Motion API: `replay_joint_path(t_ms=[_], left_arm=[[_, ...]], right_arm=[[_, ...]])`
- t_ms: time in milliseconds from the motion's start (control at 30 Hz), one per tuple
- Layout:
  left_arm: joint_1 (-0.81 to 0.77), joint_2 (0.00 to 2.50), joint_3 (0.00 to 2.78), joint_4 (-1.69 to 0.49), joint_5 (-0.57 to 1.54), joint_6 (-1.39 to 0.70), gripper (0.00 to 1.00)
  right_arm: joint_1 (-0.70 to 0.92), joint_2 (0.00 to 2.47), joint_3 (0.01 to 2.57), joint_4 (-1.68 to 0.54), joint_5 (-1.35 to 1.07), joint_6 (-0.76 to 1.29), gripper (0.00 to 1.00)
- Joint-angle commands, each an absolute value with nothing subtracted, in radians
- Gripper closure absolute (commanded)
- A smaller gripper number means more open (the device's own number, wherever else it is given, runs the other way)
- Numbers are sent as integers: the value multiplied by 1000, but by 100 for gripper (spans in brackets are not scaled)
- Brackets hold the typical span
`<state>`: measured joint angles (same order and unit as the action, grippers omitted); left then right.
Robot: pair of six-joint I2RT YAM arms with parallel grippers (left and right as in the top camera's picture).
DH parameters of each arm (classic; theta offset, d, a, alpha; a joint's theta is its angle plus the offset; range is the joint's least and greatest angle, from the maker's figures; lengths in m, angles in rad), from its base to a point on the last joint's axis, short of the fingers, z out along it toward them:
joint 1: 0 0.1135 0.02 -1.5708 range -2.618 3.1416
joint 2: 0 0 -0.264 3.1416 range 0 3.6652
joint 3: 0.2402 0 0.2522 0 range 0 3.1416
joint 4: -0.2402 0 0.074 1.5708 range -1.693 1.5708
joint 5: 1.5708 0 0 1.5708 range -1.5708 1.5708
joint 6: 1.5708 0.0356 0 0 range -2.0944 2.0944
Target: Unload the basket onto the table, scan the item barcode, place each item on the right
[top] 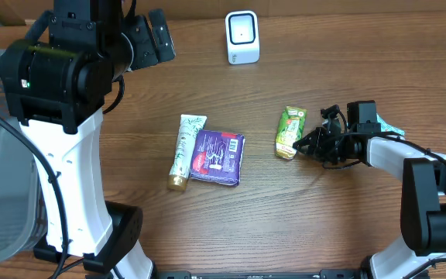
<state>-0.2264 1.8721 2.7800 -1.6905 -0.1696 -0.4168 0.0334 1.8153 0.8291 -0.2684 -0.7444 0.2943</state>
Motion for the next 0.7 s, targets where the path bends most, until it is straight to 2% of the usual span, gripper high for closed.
replay_joint_path(t_ms=[0,233,467,667], left_arm=[[-223,1877,2777,-1689,-183,-424,1],[-223,1877,2777,-1689,-183,-424,1],[-223,1877,2777,-1689,-183,-424,1],[-223,1877,2777,-1689,-183,-424,0]], right_arm=[[32,1831,822,-262,-697,292,96],[32,1794,838,-306,-643,345,96],[96,1570,954,-640,-205,344,96],[272,1536,1070,-871,118,344,96]])
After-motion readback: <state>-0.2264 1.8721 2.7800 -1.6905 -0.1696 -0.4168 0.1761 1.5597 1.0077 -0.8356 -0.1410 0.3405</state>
